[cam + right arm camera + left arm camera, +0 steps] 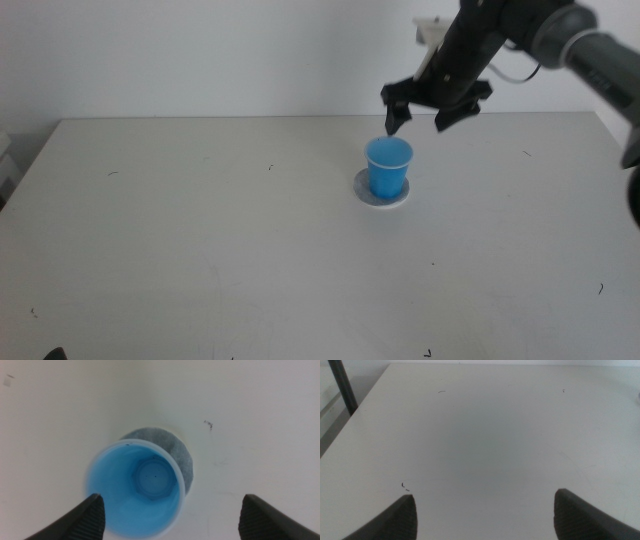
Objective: Place an empty cup on a cup mat.
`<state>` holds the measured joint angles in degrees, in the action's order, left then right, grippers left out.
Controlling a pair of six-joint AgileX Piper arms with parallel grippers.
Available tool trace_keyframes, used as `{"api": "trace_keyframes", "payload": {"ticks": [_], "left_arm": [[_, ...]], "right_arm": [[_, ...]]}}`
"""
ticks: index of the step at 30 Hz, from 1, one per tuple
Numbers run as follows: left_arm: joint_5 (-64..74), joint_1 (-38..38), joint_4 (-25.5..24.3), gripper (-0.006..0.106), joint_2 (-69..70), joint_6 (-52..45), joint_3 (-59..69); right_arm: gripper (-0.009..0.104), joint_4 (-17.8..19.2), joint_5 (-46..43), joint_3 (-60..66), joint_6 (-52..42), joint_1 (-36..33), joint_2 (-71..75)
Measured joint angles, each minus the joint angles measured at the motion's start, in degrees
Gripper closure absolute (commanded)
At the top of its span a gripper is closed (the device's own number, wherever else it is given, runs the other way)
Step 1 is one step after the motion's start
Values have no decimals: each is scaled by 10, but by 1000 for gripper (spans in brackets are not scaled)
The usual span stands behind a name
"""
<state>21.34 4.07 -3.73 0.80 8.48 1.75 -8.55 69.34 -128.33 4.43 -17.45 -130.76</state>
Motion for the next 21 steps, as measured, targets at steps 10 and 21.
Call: {"api": "trace_keyframes", "payload": {"ticks": [10,21], "left_arm": [[0,0,0,-5,0,0,0],[0,0,0,-5,0,0,0]], "right_arm": [[20,53,21,12,-1,36,174],[20,80,-79,358,-1,88,497]]}}
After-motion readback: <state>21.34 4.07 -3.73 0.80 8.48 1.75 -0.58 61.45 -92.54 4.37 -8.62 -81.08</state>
